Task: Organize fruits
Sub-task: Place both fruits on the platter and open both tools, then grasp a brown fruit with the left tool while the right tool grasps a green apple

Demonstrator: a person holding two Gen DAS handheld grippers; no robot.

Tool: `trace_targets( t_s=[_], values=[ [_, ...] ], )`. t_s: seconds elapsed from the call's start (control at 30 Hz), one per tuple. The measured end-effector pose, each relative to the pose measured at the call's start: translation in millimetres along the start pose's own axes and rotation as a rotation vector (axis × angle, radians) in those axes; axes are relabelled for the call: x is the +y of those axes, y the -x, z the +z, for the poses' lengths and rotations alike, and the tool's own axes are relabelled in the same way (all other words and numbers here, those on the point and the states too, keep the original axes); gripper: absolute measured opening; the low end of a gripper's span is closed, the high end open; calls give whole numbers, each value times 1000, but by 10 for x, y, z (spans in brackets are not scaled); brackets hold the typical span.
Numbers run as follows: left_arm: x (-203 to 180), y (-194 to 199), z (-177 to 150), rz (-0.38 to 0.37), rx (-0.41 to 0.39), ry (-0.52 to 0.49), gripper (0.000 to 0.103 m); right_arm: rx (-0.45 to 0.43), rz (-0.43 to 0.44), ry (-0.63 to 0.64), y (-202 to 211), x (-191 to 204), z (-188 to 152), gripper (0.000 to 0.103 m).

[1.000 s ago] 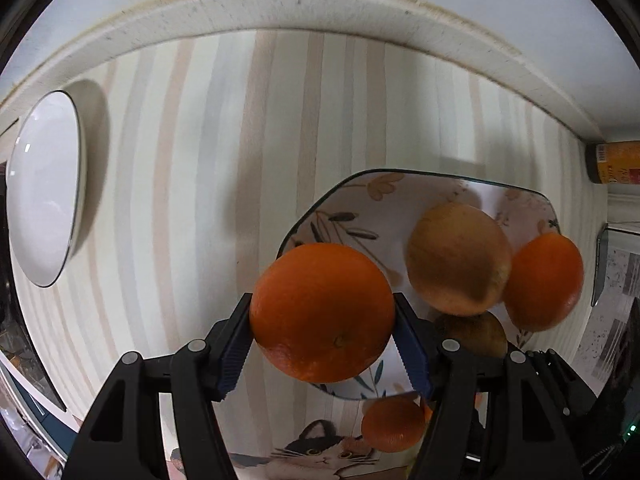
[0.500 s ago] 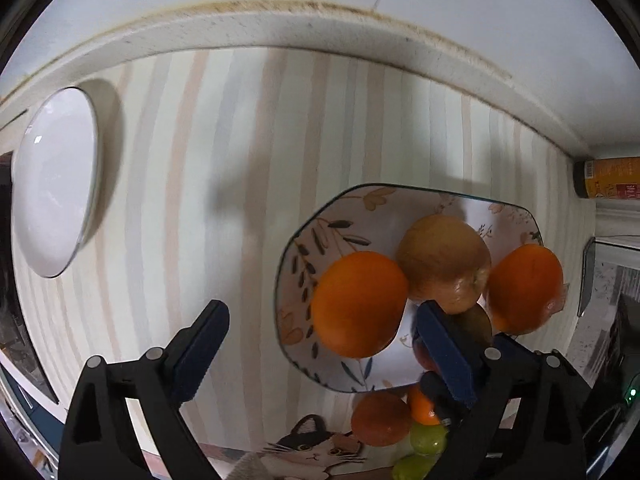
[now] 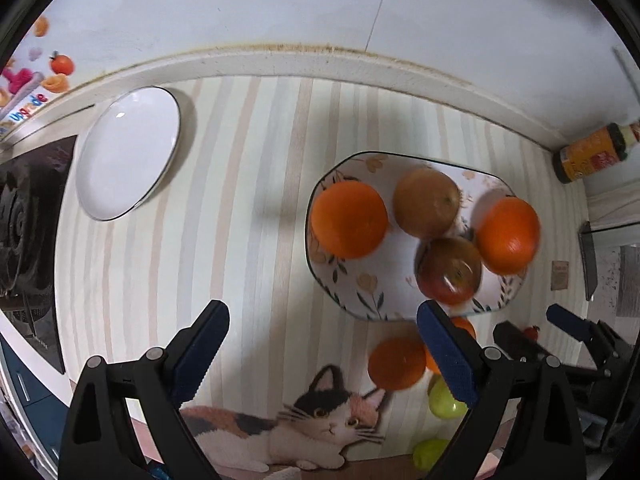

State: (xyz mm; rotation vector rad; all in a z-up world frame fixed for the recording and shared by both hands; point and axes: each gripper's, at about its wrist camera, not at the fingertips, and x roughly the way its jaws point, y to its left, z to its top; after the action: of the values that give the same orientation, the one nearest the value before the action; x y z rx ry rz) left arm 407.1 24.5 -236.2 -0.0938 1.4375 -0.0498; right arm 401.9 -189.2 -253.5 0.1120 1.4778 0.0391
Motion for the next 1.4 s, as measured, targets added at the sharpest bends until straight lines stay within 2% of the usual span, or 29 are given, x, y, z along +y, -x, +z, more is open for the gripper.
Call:
trace_targets(
  t_s=[0.27, 0.57, 1.0, 1.2, 1.23, 1.4],
  values=[
    [-100, 542, -415, 8, -123, -25, 96, -104, 4, 16, 389, 92, -381, 94],
    [-226, 1033, -820, -9, -224, -53, 96, -199, 21, 24, 972, 108, -824, 94],
    [-323, 1441, -1286, -26, -295, -75, 96, -296, 41, 7, 1532, 11, -1361, 94],
    [-326, 1443, -1333, -37, -295, -66, 96, -307, 72, -14, 1604, -20, -1438, 95],
    [-323, 1419, -1325, -38, -290, -66, 96, -297, 78, -18, 1563, -27, -1433, 98],
    [-295, 1157, -1236, -22, -241, -62, 102, -232, 87, -29, 1153, -58, -1337, 98]
  ],
)
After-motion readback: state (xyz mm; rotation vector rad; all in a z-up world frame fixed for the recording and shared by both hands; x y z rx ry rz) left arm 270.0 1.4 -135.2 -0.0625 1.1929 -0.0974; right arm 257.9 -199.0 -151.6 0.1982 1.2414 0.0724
